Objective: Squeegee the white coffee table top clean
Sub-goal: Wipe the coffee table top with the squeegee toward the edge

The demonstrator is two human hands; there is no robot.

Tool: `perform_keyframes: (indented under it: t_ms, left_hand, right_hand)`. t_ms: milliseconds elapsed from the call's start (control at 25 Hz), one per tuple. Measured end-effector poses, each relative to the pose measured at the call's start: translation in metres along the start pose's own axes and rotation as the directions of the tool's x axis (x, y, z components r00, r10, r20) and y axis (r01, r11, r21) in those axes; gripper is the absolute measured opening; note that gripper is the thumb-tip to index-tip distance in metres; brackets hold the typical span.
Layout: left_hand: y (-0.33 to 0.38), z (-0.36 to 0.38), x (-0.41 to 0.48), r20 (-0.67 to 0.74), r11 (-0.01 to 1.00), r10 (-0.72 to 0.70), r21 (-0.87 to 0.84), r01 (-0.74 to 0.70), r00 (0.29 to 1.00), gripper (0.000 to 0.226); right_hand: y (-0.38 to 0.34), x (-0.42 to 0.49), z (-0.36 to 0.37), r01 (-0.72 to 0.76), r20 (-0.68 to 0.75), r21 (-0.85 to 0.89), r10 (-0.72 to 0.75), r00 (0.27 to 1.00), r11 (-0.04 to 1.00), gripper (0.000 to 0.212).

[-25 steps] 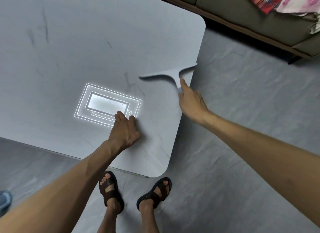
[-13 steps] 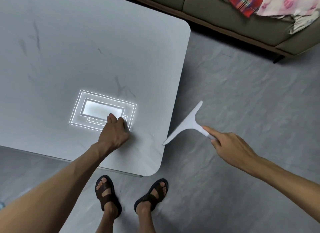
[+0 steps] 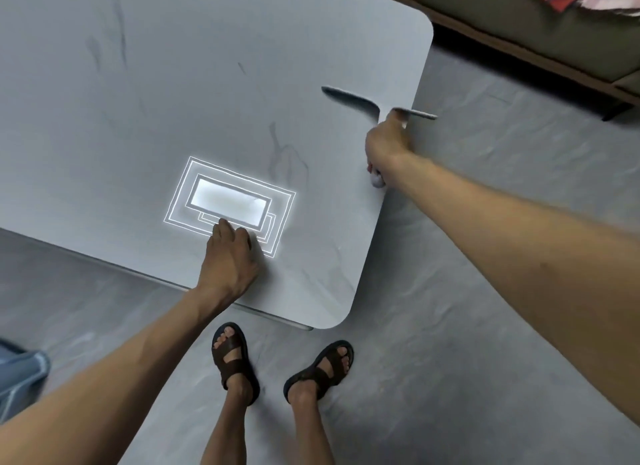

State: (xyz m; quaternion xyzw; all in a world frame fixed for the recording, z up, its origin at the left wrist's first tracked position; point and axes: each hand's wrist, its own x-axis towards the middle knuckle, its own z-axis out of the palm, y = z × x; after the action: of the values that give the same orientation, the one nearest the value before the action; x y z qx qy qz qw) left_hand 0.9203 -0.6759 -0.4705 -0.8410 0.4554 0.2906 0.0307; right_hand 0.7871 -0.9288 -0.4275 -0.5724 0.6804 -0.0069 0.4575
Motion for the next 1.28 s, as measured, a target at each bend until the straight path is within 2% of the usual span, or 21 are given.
perform_keyframes:
  t_ms: [80, 160, 240, 360, 520, 640, 720, 800, 920, 1000, 1160, 1280]
  left_hand:
    - [-0.003, 0.003, -0.002, 0.012, 0.999, 0.029, 0.027, -0.029, 1.0, 0.021]
    - [-0.002, 0.003, -0.003, 0.02, 0.998, 0.053, 0.016, -0.053, 0.998, 0.022]
    - [-0.004, 0.003, -0.005, 0.027, 0.999, 0.047, -0.016, -0.046, 0.999, 0.023]
    - [-0.003, 0.007, -0.014, 0.045, 0.995, 0.09, -0.049, -0.087, 0.995, 0.023]
    - [0.002, 0.014, -0.027, 0.042, 0.986, 0.145, -0.09, -0.141, 0.989, 0.019]
    - [0.001, 0.016, -0.035, -0.017, 0.982, 0.087, -0.165, -0.089, 0.996, 0.011]
    - [-0.006, 0.015, -0.039, -0.049, 0.984, 0.027, -0.177, -0.035, 0.998, 0.009]
    - [-0.021, 0.012, -0.041, -0.087, 0.973, -0.064, -0.228, 0.043, 0.994, 0.01]
    - [-0.056, 0.004, -0.038, -0.145, 0.925, -0.248, -0.329, 0.189, 0.958, 0.002]
    - [-0.08, 0.001, -0.032, -0.155, 0.908, -0.316, -0.336, 0.25, 0.936, 0.004]
    - [-0.102, 0.002, -0.027, -0.085, 0.891, -0.337, -0.352, 0.288, 0.938, 0.011]
    - [-0.09, 0.005, -0.028, -0.046, 0.894, -0.285, -0.373, 0.248, 0.957, 0.01]
  right_hand:
    - [0.036, -0.038, 0.019, 0.217, 0.056, -0.231, -0.21, 0.976, 0.948, 0.053]
    - [0.084, -0.08, 0.022, 0.399, 0.153, -0.358, -0.369, 0.917, 0.844, 0.059]
    - [0.134, -0.112, 0.009, 0.488, 0.242, -0.407, -0.423, 0.873, 0.772, 0.059]
    - [0.195, -0.136, -0.031, 0.504, 0.328, -0.505, -0.384, 0.863, 0.701, 0.06]
    - [0.237, -0.142, -0.091, 0.419, 0.225, -0.615, -0.361, 0.905, 0.668, 0.054]
    - [0.227, -0.147, -0.111, 0.397, 0.157, -0.666, -0.401, 0.903, 0.632, 0.045]
    - [0.199, -0.147, -0.099, 0.487, 0.212, -0.646, -0.475, 0.854, 0.588, 0.041]
    - [0.16, -0.141, -0.061, 0.627, 0.382, -0.626, -0.519, 0.765, 0.464, 0.041]
    - [0.101, -0.132, 0.031, 0.815, 0.677, -0.533, -0.463, 0.572, 0.226, 0.043]
    - [0.067, -0.128, 0.089, 0.872, 0.762, -0.465, -0.433, 0.481, 0.15, 0.043]
    - [0.038, -0.113, 0.138, 0.891, 0.777, -0.435, -0.445, 0.446, 0.134, 0.04]
    - [0.06, -0.093, 0.098, 0.865, 0.734, -0.474, -0.469, 0.492, 0.165, 0.038]
